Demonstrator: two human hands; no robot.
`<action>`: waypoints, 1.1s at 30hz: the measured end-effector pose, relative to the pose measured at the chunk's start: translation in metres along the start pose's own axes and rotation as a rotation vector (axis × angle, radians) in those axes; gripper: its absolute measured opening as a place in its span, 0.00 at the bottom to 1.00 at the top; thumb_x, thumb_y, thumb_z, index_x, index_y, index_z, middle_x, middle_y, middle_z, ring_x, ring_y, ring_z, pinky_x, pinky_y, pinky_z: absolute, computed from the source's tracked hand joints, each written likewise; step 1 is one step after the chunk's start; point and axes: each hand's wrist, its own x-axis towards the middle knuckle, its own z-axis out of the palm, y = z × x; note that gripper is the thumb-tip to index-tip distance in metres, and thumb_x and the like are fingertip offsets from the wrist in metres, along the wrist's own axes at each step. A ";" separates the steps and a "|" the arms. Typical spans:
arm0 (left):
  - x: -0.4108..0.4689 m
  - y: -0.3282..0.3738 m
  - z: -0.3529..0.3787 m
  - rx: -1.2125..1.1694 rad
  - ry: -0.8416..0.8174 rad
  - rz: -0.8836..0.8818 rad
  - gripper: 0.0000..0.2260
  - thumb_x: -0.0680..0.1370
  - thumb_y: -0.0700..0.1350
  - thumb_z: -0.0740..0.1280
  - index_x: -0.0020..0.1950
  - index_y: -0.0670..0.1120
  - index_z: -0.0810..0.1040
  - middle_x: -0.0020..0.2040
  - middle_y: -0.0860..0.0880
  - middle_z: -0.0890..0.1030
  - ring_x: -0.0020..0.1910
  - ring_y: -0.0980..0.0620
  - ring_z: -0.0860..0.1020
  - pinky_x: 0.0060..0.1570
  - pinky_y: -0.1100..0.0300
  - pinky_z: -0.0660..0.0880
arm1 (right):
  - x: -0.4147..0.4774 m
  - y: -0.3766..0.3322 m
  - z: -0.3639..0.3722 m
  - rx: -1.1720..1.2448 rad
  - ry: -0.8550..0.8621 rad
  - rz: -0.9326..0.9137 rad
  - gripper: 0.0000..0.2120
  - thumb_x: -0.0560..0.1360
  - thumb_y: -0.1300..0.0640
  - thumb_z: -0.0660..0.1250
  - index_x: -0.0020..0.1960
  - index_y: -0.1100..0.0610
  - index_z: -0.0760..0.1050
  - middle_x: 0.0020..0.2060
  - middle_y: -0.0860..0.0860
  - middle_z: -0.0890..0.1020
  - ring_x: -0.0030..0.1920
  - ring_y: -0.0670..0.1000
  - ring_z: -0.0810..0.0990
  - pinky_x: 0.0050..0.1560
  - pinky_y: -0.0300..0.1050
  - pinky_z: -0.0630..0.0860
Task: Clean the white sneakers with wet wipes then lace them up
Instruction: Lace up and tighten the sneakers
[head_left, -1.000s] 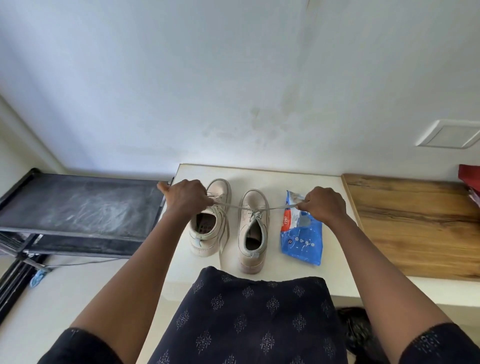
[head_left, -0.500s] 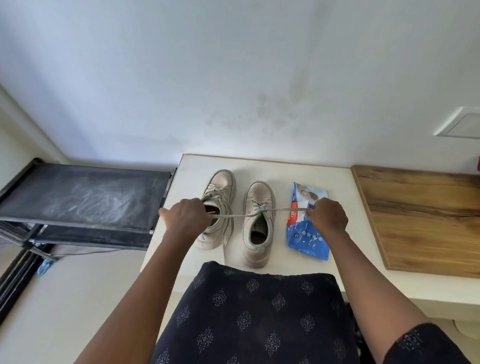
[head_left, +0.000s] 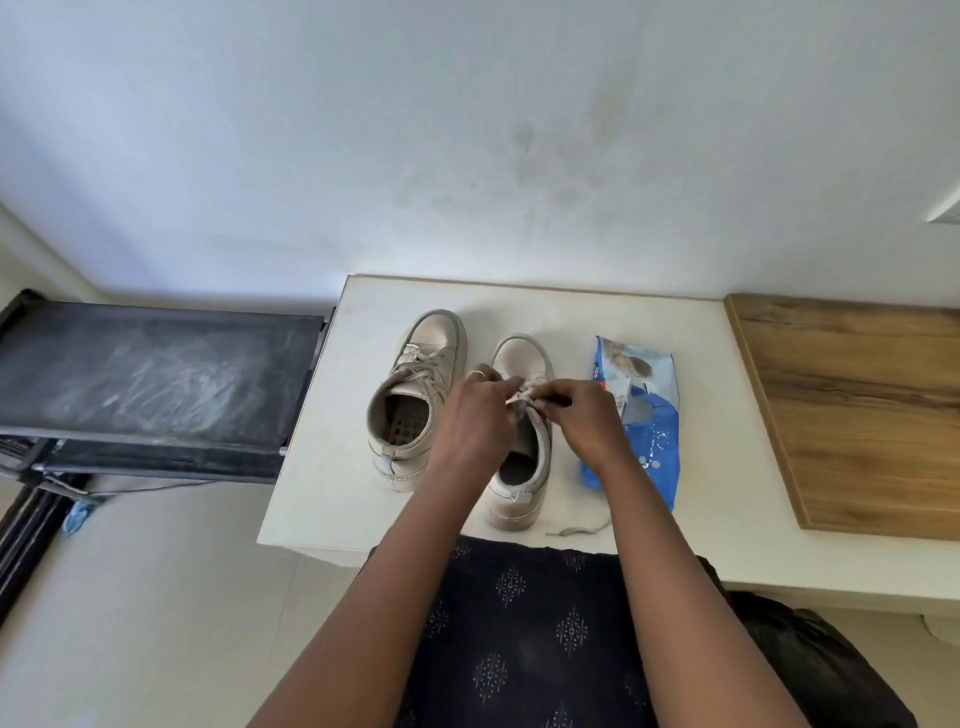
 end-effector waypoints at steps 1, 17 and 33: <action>0.002 -0.003 0.003 -0.070 -0.056 -0.017 0.15 0.78 0.46 0.65 0.65 0.49 0.76 0.63 0.49 0.76 0.62 0.50 0.73 0.56 0.65 0.64 | 0.000 0.000 -0.001 -0.021 -0.004 -0.005 0.04 0.73 0.65 0.68 0.46 0.58 0.81 0.43 0.53 0.84 0.47 0.50 0.80 0.51 0.41 0.74; 0.001 -0.024 0.007 -0.051 0.026 -0.026 0.08 0.76 0.37 0.63 0.47 0.41 0.82 0.41 0.40 0.82 0.46 0.42 0.77 0.41 0.55 0.72 | 0.002 0.004 0.006 -0.412 0.144 -0.242 0.12 0.68 0.74 0.61 0.44 0.62 0.79 0.40 0.59 0.83 0.41 0.58 0.79 0.36 0.38 0.60; 0.004 -0.022 0.014 -0.029 -0.117 -0.047 0.11 0.81 0.47 0.57 0.56 0.43 0.74 0.53 0.41 0.80 0.55 0.41 0.73 0.51 0.54 0.64 | 0.010 0.014 -0.001 -0.037 -0.155 0.045 0.09 0.77 0.53 0.65 0.39 0.52 0.72 0.33 0.46 0.76 0.39 0.49 0.74 0.42 0.44 0.67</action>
